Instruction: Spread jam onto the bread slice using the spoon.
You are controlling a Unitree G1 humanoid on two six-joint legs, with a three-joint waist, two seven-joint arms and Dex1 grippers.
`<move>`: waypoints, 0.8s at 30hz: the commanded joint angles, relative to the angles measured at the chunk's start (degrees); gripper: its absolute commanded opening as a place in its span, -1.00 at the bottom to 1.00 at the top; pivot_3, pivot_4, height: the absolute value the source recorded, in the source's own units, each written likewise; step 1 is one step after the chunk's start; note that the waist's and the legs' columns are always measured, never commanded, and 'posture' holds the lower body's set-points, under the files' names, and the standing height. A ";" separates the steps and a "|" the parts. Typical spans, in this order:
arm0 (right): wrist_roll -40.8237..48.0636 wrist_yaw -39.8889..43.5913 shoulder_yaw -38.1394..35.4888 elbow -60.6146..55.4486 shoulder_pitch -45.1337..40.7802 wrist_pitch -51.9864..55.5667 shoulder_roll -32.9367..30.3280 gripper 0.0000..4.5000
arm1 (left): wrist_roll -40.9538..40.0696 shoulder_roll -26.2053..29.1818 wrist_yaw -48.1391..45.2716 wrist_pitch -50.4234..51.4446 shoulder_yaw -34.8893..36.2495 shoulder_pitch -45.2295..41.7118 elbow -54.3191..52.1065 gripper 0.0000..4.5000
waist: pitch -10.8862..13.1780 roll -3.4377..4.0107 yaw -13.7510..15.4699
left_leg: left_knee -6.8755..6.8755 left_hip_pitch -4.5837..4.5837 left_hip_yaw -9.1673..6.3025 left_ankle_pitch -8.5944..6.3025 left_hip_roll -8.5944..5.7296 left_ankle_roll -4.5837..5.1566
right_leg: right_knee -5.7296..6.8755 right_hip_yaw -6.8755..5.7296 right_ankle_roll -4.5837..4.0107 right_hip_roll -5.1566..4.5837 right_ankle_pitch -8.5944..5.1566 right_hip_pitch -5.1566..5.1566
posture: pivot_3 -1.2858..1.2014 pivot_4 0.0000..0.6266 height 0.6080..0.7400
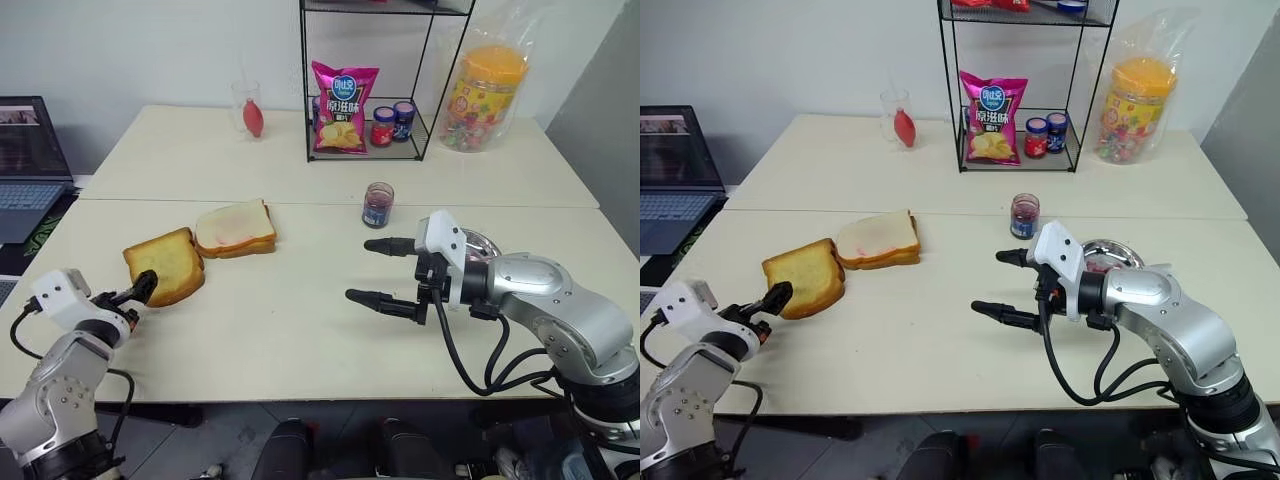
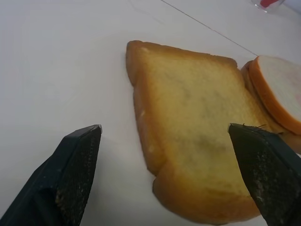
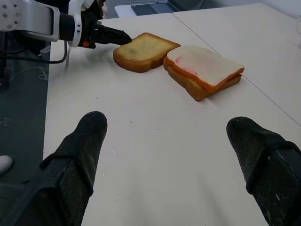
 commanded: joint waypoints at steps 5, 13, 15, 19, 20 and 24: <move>-0.04 -0.86 -1.11 -1.48 -1.31 0.47 -0.24 1.00 | 1.45 -0.37 6.82 3.17 -2.28 -5.83 3.87 0.78 | 0.00 0.00 -0.02 | 0.00 0.02 0.01 0.00 0.01 0.00 | 0.01 0.02 0.02 0.00 0.02 0.00 | 0.03 -0.52 1.00; 0.13 -1.87 -1.61 -1.98 -0.51 0.66 -0.44 1.00 | 1.79 -1.44 12.82 5.82 -0.83 -8.45 6.23 0.02 | 0.00 0.01 0.26 | -0.01 0.01 0.00 0.00 0.01 -0.01 | 0.00 0.01 0.02 -0.01 0.02 0.00 | 0.03 -0.52 1.00; 0.05 -2.16 -1.66 -1.97 -0.56 0.61 -0.33 1.00 | 1.58 -1.58 13.35 6.04 -0.30 -8.68 6.40 -0.20 | 0.00 0.01 0.26 | -0.01 0.03 0.00 0.01 0.01 -0.01 | 0.01 0.01 0.02 -0.01 0.02 0.00 | 0.03 -0.52 1.00; -0.50 -2.88 -1.83 -1.45 -0.63 0.03 -0.25 1.00 | 1.78 -1.58 13.49 4.61 0.36 -8.63 6.94 -0.60 | 0.00 0.01 0.25 | -0.03 0.05 -0.01 0.01 0.02 -0.02 | 0.03 0.00 0.02 0.00 0.02 0.00 | 0.03 -0.52 1.00; -0.51 -2.96 -1.88 -1.39 -0.63 0.01 -0.26 1.00 | 1.51 -1.83 13.59 4.37 0.69 -8.71 7.01 -0.67 | 0.00 0.01 0.25 | -0.03 0.05 0.00 0.01 0.02 -0.03 | 0.03 0.01 0.01 0.00 0.02 0.00 | 0.03 -0.52 1.00; -1.02 -2.94 -1.74 -1.36 -0.27 -0.41 -0.64 1.00 | -0.20 -3.23 11.85 0.10 2.13 -8.97 4.65 -0.99 | 0.00 0.01 0.25 | -0.03 0.03 0.01 0.02 0.02 -0.03 | 0.01 0.03 0.01 -0.01 0.02 0.00 | 0.03 -0.52 1.00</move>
